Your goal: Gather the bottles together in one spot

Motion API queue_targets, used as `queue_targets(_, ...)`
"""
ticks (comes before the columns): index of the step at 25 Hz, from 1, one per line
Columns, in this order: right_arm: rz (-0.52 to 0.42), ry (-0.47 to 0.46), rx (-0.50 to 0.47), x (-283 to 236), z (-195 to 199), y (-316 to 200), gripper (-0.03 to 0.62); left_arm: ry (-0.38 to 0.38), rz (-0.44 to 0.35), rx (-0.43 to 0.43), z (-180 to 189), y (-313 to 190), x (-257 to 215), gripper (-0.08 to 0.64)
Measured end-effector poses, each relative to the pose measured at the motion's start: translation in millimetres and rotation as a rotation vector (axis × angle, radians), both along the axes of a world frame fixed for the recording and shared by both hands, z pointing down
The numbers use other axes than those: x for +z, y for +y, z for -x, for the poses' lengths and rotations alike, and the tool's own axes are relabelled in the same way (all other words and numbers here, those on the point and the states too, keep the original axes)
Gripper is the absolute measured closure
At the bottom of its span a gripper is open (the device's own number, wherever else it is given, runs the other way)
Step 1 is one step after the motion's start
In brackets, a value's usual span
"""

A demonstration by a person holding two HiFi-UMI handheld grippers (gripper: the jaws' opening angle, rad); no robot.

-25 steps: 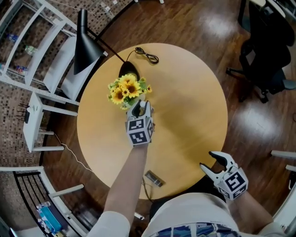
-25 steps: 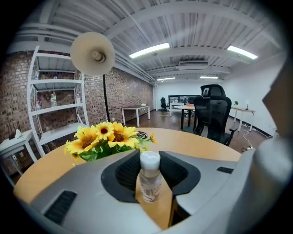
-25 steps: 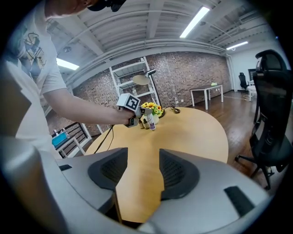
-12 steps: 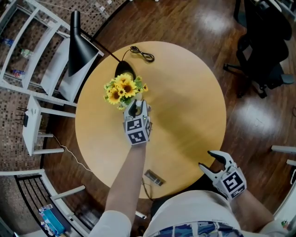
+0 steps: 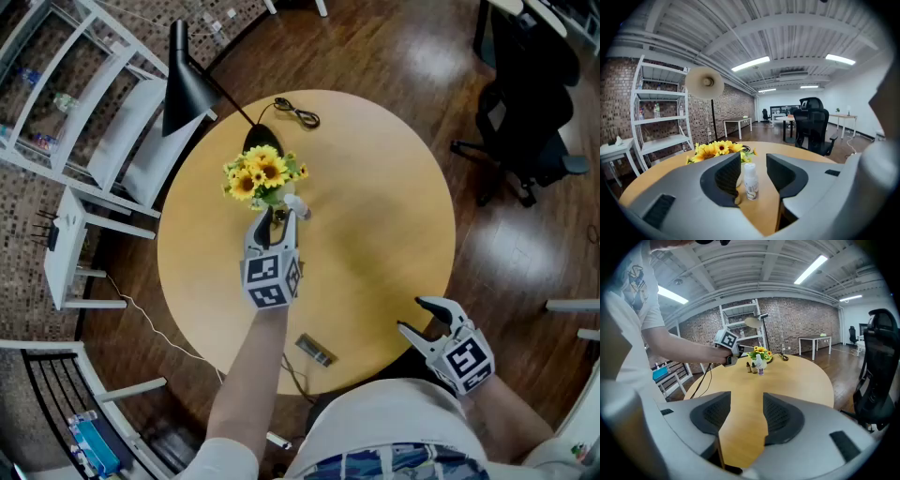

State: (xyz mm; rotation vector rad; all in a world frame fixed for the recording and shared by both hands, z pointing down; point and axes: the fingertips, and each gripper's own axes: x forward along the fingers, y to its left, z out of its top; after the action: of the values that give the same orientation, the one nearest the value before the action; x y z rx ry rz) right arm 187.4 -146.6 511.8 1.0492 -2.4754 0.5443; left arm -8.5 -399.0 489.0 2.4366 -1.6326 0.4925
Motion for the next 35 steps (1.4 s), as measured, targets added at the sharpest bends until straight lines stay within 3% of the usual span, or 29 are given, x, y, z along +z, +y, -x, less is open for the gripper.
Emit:
queue_targets(4,-0.026,-0.016,-0.016,-10,27,18,0.348,0.082,0.005,0.020,25,71,-31,0.383)
queue_targets(9,-0.074,-0.029,-0.027,-31,66,51,0.348,0.128,0.049,-0.005,83,183,-53,0.382)
queue_targets(16,-0.101,0.006,-0.006,-58,109,116,0.348,0.218,0.105,0.016,154,338,-64,0.382)
queue_targets(21,-0.114,0.038,0.024,-64,141,172,0.348,0.260,0.140,-0.020,195,429,-52,0.382)
queue_targets(28,-0.072,0.069,0.056,-49,174,253,0.348,0.243,0.270,-0.051,218,527,-10,0.380)
queue_targets(35,-0.069,0.085,0.054,-42,195,282,0.348,0.251,0.320,-0.034,232,554,3,0.380)
